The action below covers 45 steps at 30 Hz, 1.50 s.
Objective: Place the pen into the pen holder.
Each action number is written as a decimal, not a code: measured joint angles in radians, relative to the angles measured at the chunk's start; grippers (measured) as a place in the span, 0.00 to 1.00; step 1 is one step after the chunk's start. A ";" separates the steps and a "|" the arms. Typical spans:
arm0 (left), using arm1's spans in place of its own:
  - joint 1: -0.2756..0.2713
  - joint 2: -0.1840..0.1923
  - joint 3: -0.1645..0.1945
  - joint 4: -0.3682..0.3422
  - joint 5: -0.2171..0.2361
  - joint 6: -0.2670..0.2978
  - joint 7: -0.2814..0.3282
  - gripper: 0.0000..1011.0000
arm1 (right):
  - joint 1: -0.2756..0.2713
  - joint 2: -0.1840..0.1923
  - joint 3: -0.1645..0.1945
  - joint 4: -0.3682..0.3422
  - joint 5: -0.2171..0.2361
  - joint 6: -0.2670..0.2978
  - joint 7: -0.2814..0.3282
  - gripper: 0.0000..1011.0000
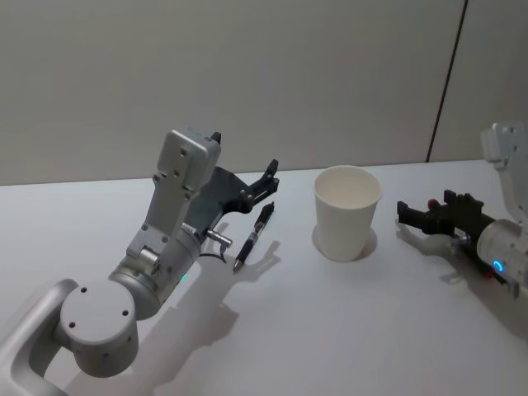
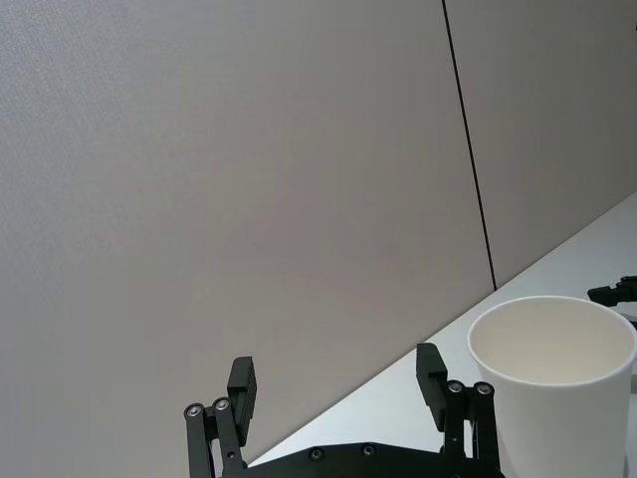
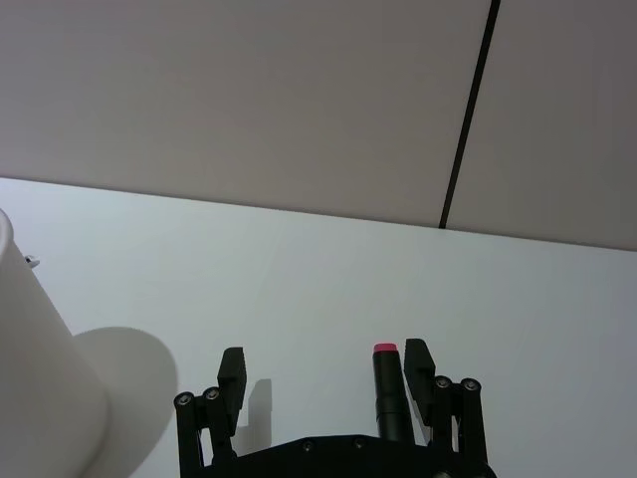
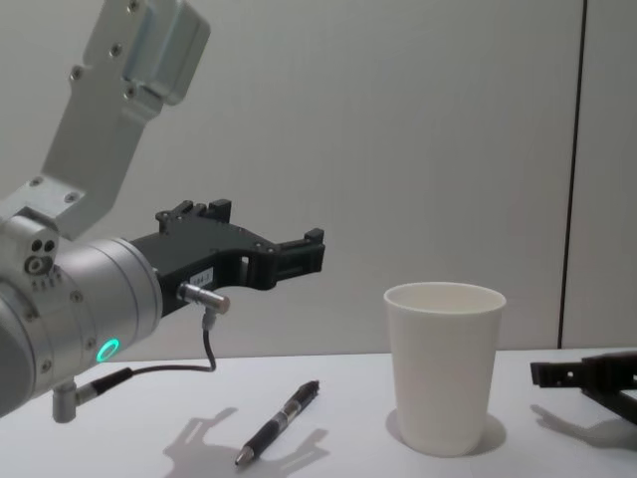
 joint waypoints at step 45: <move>0.000 0.000 0.000 0.000 0.000 0.000 0.000 0.99 | 0.018 0.025 0.031 -0.007 0.000 0.109 0.011 0.99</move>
